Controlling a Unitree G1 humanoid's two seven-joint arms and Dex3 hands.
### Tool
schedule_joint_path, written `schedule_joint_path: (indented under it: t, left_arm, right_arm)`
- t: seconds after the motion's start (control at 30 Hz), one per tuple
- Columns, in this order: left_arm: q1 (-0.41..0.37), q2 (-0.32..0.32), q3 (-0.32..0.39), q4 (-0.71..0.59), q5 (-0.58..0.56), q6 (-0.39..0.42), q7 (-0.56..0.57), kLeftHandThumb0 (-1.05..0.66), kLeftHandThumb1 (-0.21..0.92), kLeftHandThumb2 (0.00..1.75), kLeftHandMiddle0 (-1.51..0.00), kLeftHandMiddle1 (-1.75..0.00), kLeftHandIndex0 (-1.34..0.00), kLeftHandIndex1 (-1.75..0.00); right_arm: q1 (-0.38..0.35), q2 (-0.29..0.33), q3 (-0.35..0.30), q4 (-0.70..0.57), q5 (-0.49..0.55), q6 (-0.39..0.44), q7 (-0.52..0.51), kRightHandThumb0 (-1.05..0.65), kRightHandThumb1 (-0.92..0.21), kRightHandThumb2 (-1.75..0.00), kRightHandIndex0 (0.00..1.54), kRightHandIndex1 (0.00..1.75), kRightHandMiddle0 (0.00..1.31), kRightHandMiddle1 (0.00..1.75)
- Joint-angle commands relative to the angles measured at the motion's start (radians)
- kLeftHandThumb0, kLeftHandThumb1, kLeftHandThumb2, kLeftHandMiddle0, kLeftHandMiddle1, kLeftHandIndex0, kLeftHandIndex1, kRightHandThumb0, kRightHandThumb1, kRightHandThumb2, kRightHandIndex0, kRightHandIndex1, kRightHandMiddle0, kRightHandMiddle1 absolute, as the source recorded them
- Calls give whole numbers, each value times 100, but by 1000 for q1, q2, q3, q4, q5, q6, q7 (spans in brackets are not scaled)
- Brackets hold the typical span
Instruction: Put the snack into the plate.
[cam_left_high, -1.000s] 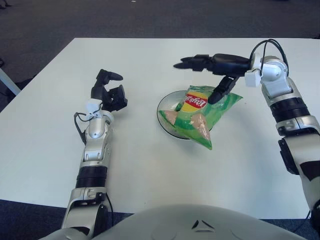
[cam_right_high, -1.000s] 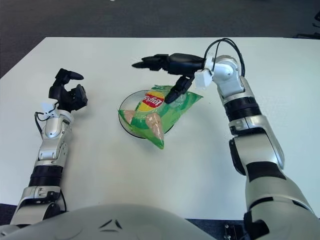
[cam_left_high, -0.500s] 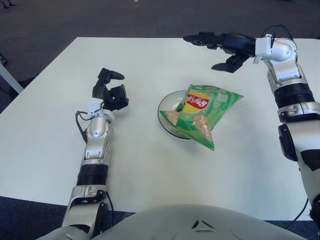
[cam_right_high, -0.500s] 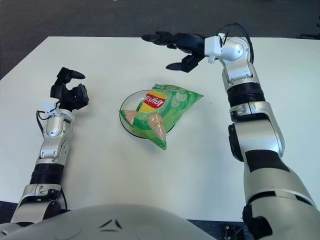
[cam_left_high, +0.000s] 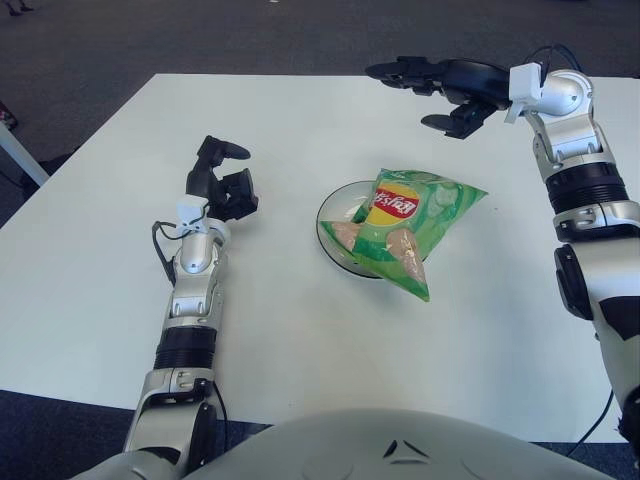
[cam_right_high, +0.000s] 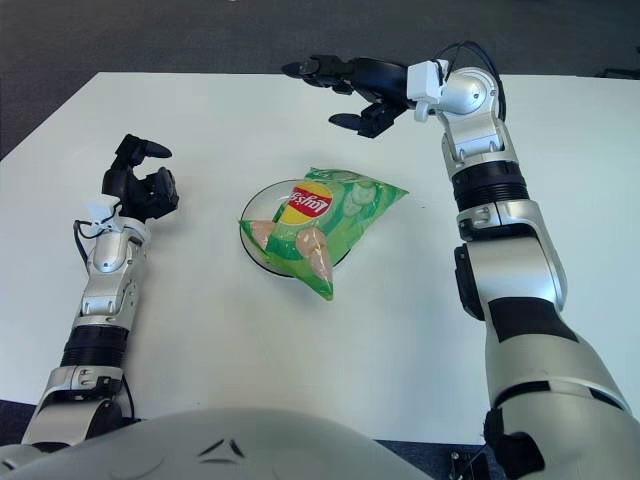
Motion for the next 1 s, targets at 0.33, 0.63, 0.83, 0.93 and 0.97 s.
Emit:
schedule_joint_path:
  t: [0.33,0.63,0.83,0.93,0.97]
  left_arm:
    - [150,-59,-10,128,-1,-4,-7,-41,53,105,-135,-175,-44,-175]
    - [143,-53,-4,146,-14,-14,-26,-41,53,105,-135,-175,-44,-175]
    - [138,-54,0,156,-18,-18,-32,-41,53,105,-135,-175,-44,-175]
    - [136,-54,2,160,-18,-21,-35,-41,53,105,-135,-175,-44,-175]
    - [136,-54,2,160,-18,-21,-36,-41,53,105,-135,-175,-44,-175]
  right_arm:
    - [-11,20,-9,-17,-2,13,-3,-90,-92,-79,0,0,0,17]
    - [-14,29,-8,-13,-11,14,-10,-90,-92,-79,0,0,0,17]
    - [-16,33,-8,-7,-16,13,-12,-90,-92,-79,0,0,0,17]
    - [-16,35,-7,-5,-18,12,-14,-90,-92,-79,0,0,0,17]
    - [-16,35,-7,-5,-18,12,-14,-90,-92,-79,0,0,0,17]
